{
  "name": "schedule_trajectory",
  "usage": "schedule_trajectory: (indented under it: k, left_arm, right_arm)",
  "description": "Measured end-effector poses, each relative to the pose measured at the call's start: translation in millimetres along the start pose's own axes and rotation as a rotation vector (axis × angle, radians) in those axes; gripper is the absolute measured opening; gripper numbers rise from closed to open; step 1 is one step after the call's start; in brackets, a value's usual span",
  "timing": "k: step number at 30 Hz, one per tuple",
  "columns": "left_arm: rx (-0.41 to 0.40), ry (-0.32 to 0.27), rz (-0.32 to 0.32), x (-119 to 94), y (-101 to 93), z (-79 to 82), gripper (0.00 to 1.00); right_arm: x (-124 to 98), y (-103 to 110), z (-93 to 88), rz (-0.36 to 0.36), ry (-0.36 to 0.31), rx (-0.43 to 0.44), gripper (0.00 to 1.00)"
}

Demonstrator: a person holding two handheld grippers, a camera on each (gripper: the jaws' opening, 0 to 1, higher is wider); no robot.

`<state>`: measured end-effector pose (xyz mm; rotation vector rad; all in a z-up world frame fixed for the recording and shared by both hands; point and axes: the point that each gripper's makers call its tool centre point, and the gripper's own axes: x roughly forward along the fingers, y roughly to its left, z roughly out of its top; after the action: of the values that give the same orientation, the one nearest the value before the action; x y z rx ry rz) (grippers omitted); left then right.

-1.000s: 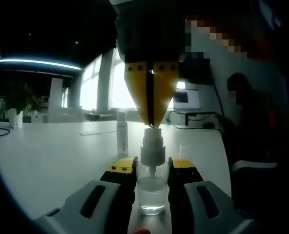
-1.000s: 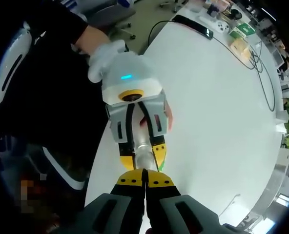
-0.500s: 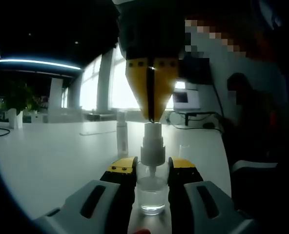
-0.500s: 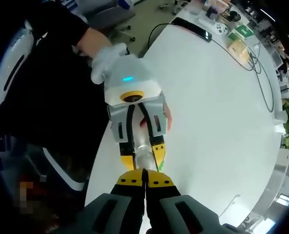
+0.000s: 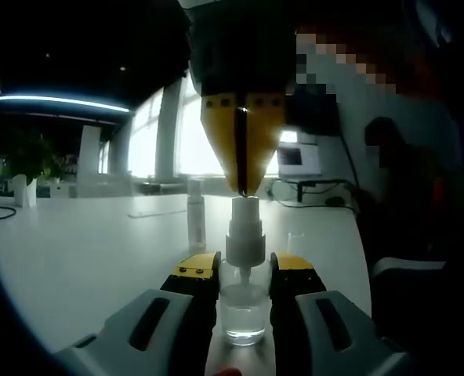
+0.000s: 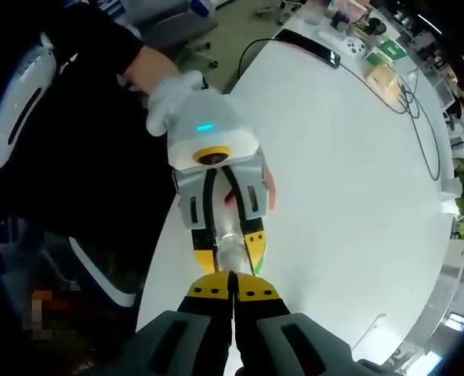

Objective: Clamp pump bottle remove cover press pump head put on cover

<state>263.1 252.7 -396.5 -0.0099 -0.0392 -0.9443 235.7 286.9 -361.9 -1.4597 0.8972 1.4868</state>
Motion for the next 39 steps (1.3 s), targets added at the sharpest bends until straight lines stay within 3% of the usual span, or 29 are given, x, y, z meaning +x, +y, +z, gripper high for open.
schedule_trajectory:
  k: [39]
  left_arm:
    - [-0.007,0.0,-0.001,-0.1,0.0,0.0,0.16]
  right_arm:
    - [0.4,-1.0,0.0,0.002,0.006,-0.018,0.0]
